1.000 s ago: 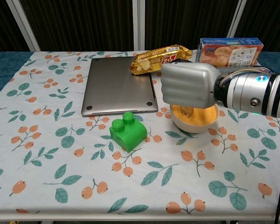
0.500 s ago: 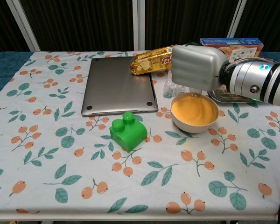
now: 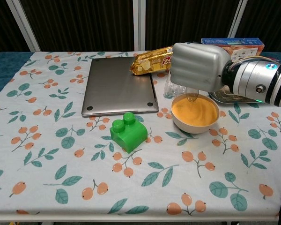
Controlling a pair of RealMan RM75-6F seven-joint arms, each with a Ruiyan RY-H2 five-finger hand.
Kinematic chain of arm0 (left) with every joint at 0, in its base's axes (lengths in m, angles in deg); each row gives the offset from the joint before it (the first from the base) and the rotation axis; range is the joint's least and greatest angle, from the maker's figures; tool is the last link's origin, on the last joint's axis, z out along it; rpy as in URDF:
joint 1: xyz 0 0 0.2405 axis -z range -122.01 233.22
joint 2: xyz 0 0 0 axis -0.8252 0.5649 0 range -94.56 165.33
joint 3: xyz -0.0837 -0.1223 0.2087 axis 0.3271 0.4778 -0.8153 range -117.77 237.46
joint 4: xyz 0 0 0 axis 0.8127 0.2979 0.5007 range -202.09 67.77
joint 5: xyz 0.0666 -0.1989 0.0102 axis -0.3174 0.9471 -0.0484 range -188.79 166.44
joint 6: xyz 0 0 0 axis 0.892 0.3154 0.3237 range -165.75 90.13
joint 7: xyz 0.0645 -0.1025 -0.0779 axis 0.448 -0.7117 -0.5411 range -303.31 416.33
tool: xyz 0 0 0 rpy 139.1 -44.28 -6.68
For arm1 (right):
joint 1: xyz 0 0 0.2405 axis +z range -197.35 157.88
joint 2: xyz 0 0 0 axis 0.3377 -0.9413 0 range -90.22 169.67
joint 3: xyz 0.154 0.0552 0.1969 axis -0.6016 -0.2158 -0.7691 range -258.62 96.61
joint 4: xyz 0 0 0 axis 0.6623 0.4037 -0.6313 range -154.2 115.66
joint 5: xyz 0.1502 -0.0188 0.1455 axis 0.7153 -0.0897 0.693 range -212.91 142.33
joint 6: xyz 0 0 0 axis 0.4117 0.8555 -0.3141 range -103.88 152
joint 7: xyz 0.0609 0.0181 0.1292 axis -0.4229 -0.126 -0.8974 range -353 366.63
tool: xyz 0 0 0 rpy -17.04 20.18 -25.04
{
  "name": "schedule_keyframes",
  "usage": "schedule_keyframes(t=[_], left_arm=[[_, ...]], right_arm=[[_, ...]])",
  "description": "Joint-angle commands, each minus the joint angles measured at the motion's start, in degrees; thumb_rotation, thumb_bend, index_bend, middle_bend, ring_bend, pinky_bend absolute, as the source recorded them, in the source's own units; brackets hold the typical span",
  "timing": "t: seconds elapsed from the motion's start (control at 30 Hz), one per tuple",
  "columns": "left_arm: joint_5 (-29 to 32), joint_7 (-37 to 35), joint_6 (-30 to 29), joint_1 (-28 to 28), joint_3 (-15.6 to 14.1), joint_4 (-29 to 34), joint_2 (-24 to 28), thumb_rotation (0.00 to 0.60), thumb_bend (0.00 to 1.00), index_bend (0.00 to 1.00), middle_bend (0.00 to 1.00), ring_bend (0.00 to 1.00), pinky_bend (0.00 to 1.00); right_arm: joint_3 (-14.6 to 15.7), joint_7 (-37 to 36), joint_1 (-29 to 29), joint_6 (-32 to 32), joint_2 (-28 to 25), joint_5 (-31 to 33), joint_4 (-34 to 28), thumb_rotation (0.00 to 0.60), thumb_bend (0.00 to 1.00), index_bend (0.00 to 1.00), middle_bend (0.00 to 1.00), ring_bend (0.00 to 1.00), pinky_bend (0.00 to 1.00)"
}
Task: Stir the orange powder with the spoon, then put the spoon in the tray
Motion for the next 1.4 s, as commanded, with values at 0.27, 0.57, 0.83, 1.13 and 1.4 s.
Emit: schedule_keyframes(t=[0.27, 0.57, 0.83, 1.13, 1.4], left_arm=[[0.0, 0.0, 0.0, 0.0, 0.0, 0.0, 0.0, 0.600, 0.01, 0.21, 0.18, 0.12, 0.15], [0.0, 0.0, 0.0, 0.0, 0.0, 0.0, 0.0, 0.600, 0.01, 0.21, 0.18, 0.12, 0.15], [0.0, 0.0, 0.0, 0.0, 0.0, 0.0, 0.0, 0.600, 0.01, 0.21, 0.18, 0.12, 0.15], [0.0, 0.0, 0.0, 0.0, 0.0, 0.0, 0.0, 0.600, 0.01, 0.21, 0.18, 0.12, 0.15], [0.0, 0.0, 0.0, 0.0, 0.0, 0.0, 0.0, 0.600, 0.01, 0.21, 0.18, 0.12, 0.15]], right_arm=[[-7.6, -19.0, -4.7, 1.3, -1.2, 12.8, -2.3, 0.600, 0.39, 0.88, 1.00, 0.99, 1.00], [-13.1, -31.1, -6.1, -1.4, -3.6, 26.4, -0.9, 0.600, 0.39, 0.88, 1.00, 0.99, 1.00], [-14.2, -38.0, -5.6, -7.4, -1.3, 37.8, 8.5, 0.600, 0.39, 0.87, 1.00, 0.99, 1.00], [-12.3, -41.4, -3.9, -13.4, 7.5, 42.9, 25.4, 0.600, 0.35, 0.75, 1.00, 0.99, 1.00], [-12.4, -42.2, -3.1, -15.1, 11.4, 45.0, 32.1, 0.600, 0.16, 0.55, 1.00, 0.99, 1.00]])
